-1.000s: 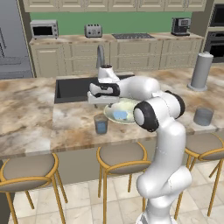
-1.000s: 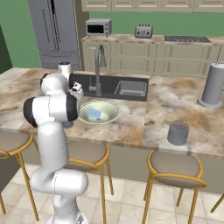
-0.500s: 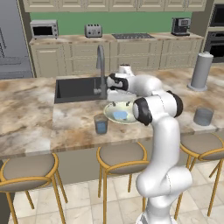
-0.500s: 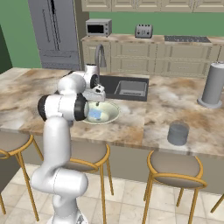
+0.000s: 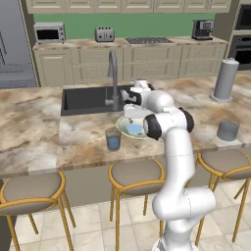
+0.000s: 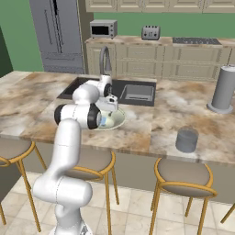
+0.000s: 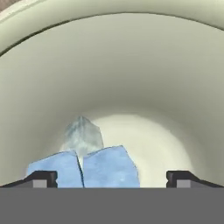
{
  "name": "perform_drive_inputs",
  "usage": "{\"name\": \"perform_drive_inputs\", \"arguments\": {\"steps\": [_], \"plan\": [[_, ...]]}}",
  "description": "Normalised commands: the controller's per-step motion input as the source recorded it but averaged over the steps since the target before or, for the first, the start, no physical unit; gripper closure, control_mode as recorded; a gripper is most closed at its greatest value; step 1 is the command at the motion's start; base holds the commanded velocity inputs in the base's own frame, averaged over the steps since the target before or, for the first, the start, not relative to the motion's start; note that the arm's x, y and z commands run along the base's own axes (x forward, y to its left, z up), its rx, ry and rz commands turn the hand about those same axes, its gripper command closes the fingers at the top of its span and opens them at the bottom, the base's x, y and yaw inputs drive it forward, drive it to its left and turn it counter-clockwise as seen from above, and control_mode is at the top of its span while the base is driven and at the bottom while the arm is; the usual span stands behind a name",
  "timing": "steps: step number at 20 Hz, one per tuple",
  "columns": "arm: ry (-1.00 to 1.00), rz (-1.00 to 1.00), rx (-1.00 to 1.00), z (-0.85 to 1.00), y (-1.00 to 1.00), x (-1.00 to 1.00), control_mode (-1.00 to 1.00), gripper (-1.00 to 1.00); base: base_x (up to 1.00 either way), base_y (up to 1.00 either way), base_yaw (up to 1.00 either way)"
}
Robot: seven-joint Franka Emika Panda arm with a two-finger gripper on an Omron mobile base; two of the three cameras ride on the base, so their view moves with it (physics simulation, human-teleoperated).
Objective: There are four ice cubes in the ice bowl. Place two ice cubes in each glass of water.
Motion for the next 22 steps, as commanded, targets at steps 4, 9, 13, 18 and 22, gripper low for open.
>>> {"name": "perform_drive_inputs", "arguments": {"steps": [4, 9, 13, 18, 22], "plan": [[0.06, 0.16, 0.0, -0.46, -0.05, -0.12, -1.0, -1.0, 0.0, 0.0, 0.0], [0.01, 0.19, 0.02, -0.07, -0.17, -0.42, -1.0, -1.0, 0.0, 0.0, 0.0], [-0.02, 0.15, 0.09, 0.01, -0.42, -0.7, -1.0, -1.0, 0.0, 0.0, 0.0], [-0.05, 0.14, 0.04, 0.0, -0.31, -0.87, -1.0, -1.0, 0.0, 0.0, 0.0], [-0.01, 0.03, 0.0, 0.0, 0.0, -0.12, -1.0, -1.0, 0.0, 0.0, 0.0]]}}
